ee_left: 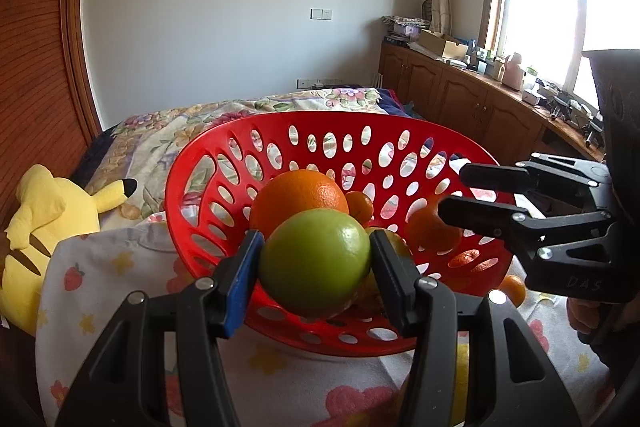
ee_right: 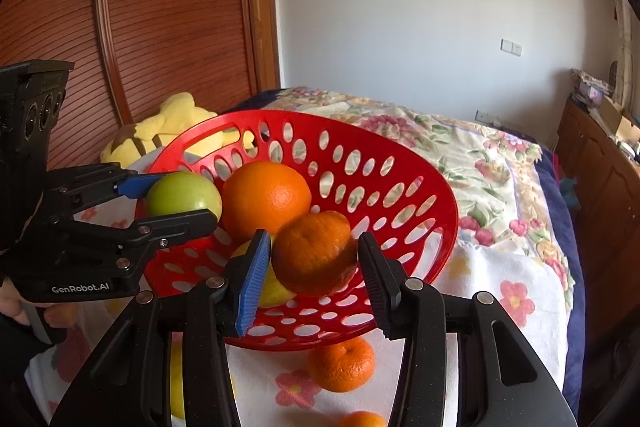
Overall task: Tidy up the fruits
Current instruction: 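Carry both fruits into the red basket and open both tools, then move the right tool to an orange while the left tool approaches a yellow pomelo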
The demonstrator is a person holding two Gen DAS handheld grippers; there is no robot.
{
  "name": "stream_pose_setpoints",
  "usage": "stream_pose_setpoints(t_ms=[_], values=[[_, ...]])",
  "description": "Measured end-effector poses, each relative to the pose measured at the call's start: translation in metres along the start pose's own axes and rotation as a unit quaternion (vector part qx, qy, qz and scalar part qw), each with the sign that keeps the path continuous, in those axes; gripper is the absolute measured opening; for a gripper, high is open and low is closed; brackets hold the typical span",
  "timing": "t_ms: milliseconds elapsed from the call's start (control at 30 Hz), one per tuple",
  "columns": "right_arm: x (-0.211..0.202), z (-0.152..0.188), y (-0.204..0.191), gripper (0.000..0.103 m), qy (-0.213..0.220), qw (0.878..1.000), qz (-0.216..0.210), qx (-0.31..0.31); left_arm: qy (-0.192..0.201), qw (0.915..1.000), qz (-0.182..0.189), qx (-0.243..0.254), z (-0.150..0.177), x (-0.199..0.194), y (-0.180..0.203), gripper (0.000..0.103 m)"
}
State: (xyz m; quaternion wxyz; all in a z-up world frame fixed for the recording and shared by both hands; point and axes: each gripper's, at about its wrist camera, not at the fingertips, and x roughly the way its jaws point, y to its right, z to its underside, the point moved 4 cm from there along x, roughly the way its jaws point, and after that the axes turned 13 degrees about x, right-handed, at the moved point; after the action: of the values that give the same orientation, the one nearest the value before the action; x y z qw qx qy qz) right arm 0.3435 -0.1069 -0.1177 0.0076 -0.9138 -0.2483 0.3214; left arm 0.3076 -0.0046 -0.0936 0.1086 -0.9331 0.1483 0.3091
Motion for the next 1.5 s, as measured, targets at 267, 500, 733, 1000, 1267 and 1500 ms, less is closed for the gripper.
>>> stream_pose_setpoints(t_ms=[267,500,733,1000,1267,1500], values=[[-0.012,-0.004,0.001,0.046,0.013,1.0,0.002,0.004,0.003,1.0,-0.002,0.0,0.0,-0.001,0.0,0.054],[-0.032,0.004,0.011,0.046,0.023,0.999,0.009,0.021,0.02,0.9998,-0.008,-0.003,-0.006,-0.016,-0.004,0.054],[-0.058,0.014,0.019,0.046,0.035,0.999,0.023,0.033,0.029,0.9995,-0.011,0.009,-0.007,-0.036,0.007,0.054],[-0.074,0.035,0.03,0.046,0.031,0.998,0.039,0.045,0.024,0.9995,-0.007,0.018,0.011,-0.052,0.023,0.055],[-0.075,0.06,0.04,0.046,0.011,0.997,0.045,0.065,0.019,0.9997,0.0,0.017,0.03,-0.06,0.036,0.055],[-0.068,0.079,0.044,0.046,-0.012,0.996,0.047,0.071,0.012,0.9998,0.005,0.014,0.042,-0.059,0.046,0.055]])
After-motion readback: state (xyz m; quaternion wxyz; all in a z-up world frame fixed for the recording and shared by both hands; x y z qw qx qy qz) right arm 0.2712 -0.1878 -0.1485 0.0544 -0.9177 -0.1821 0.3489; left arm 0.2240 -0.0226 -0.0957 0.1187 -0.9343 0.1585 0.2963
